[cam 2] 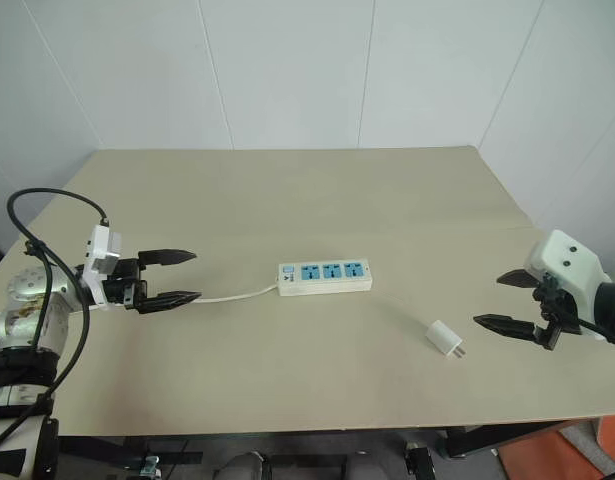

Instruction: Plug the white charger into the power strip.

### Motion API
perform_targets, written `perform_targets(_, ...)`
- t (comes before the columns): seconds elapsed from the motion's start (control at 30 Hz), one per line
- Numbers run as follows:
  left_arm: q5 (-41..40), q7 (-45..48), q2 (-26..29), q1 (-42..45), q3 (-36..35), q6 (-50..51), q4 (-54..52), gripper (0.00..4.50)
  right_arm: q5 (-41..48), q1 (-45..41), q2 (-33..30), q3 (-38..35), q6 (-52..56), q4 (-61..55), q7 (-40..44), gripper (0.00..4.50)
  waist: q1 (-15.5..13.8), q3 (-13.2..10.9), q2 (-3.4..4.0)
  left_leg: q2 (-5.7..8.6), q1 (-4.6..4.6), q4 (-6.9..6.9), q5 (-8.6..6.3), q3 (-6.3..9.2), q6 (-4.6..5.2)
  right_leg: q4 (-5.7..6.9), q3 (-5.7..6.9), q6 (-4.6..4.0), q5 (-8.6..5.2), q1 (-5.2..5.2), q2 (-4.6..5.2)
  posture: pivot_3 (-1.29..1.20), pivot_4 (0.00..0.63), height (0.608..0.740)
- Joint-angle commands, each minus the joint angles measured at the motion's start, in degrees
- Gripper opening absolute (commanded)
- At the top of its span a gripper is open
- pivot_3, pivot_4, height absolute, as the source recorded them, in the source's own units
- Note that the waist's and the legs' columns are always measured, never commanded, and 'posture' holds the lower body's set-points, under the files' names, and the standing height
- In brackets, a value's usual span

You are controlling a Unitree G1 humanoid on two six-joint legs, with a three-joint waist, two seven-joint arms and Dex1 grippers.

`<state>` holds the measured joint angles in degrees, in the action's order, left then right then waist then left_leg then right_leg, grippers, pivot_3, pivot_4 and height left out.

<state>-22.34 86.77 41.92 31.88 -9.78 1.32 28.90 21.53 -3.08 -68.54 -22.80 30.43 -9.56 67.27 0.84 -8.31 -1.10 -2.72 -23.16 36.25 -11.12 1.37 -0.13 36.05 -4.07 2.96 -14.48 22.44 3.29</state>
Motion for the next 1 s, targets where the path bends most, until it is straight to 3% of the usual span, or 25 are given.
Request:
perform_targets(0.03,-0.1,-0.2,1.2,0.3,0.0,-0.5,-1.4,4.48,-0.2,-0.9,-0.2,-0.7,-0.5,-0.3,-0.8,4.50,0.0,0.0,0.00,0.00,0.00,0.00,0.00,0.00,0.00,0.00,0.00,0.00,0.00,0.00,0.00,0.00,0.150,0.740)
perform_targets(0.77,1.9,-0.1,-0.6,4.3,1.6,-4.7,5.6,4.48,-0.2,1.8,1.1,-2.6,-0.5,-2.6,-2.7,4.50,-0.1,0.0,0.00,0.01,0.00,0.01,0.00,0.00,0.00,0.00,0.00,0.00,0.00,-0.01,0.00,0.00,0.150,0.740)
perform_targets(0.9,5.8,-1.8,-2.8,6.4,3.7,-10.8,12.7,4.48,0.3,2.0,1.6,-3.0,0.1,-4.0,-3.5,4.50,-0.1,0.0,0.00,0.02,0.01,0.02,0.00,0.00,0.00,0.00,0.00,0.01,0.00,-0.03,0.00,0.00,0.150,0.740)
perform_targets(1.0,7.3,-2.3,-7.7,10.3,4.7,-14.2,22.7,4.48,1.2,0.1,2.5,-2.0,1.3,-6.8,-5.6,4.50,-0.2,0.0,0.00,0.03,0.02,0.04,0.00,0.00,0.00,0.01,0.00,0.01,0.00,-0.06,0.00,0.00,0.150,0.740)
